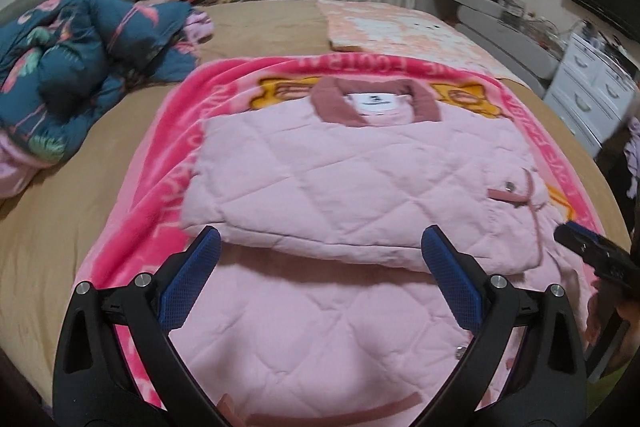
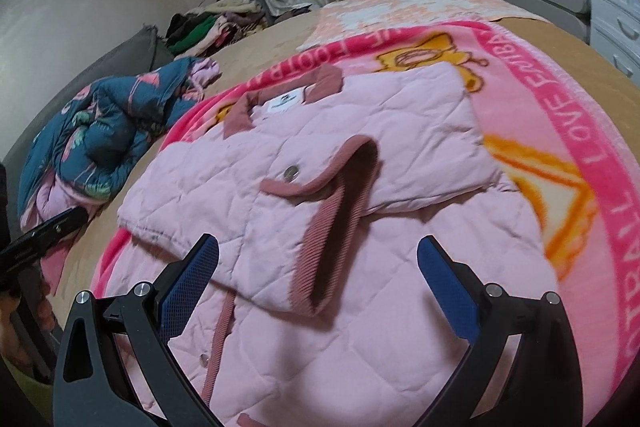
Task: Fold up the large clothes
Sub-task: 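Move the right tool to the ribbed front trim and grasp it, then fold the front panel with the right gripper over the sleeve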
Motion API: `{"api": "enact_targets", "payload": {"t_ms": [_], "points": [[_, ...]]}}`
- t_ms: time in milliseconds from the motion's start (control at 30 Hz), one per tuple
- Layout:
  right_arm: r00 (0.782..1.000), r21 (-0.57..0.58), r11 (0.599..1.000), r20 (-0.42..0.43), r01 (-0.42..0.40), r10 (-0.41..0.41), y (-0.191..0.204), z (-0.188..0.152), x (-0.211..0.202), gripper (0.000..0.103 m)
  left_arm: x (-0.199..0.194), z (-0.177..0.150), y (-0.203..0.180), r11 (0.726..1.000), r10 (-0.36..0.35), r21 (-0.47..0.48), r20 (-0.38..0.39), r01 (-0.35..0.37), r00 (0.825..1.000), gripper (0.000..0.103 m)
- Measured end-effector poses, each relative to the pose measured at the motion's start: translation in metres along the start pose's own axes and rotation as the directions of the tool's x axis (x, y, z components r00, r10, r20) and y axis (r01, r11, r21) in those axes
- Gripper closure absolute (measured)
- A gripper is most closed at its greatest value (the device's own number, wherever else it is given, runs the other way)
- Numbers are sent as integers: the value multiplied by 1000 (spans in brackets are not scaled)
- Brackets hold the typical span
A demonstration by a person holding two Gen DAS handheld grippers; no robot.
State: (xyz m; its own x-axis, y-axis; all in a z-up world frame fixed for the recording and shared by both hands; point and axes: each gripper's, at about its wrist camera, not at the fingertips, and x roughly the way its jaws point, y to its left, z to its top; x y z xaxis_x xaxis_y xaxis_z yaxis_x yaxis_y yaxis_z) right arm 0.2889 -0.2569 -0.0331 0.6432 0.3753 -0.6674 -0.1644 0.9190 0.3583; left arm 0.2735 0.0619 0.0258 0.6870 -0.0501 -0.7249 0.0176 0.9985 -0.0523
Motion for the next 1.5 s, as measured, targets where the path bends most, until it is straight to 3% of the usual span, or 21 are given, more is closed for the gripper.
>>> {"api": "enact_targets", "payload": {"t_ms": [267, 700, 867, 900, 1033, 1133, 1333, 1500], "points": [[998, -9, 1000, -57, -27, 26, 13, -11, 20, 4, 14, -2, 32, 997, 73, -26, -17, -73, 997, 9], [992, 119, 992, -108, -50, 63, 2, -18, 51, 4, 31, -12, 55, 995, 87, -52, -41, -89, 995, 9], [994, 155, 987, -91, -51, 66, -5, -17, 56, 4, 34, -14, 63, 993, 93, -62, -47, -95, 995, 9], [994, 153, 987, -84, -50, 63, -5, -17, 56, 7, 35, -13, 64, 993, 95, -64, -48, -98, 994, 9], [994, 146, 986, -74, -73, 85, -7, -17, 58, 60, 37, -11, 71, 992, 91, -86, -43, -95, 995, 9], [994, 94, 992, -47, -89, 94, 1, -16, 50, 79, 37, -8, 74, 992, 85, -94, -37, -88, 996, 9], [995, -40, 996, 47, -83, 85, 20, -9, 21, 87, 32, -2, 75, 993, 68, -91, -20, -70, 997, 9], [985, -145, 987, 151, -66, 88, 32, 19, -11, 88, 32, 7, 78, 993, 54, -101, -5, -54, 999, 9]]}}
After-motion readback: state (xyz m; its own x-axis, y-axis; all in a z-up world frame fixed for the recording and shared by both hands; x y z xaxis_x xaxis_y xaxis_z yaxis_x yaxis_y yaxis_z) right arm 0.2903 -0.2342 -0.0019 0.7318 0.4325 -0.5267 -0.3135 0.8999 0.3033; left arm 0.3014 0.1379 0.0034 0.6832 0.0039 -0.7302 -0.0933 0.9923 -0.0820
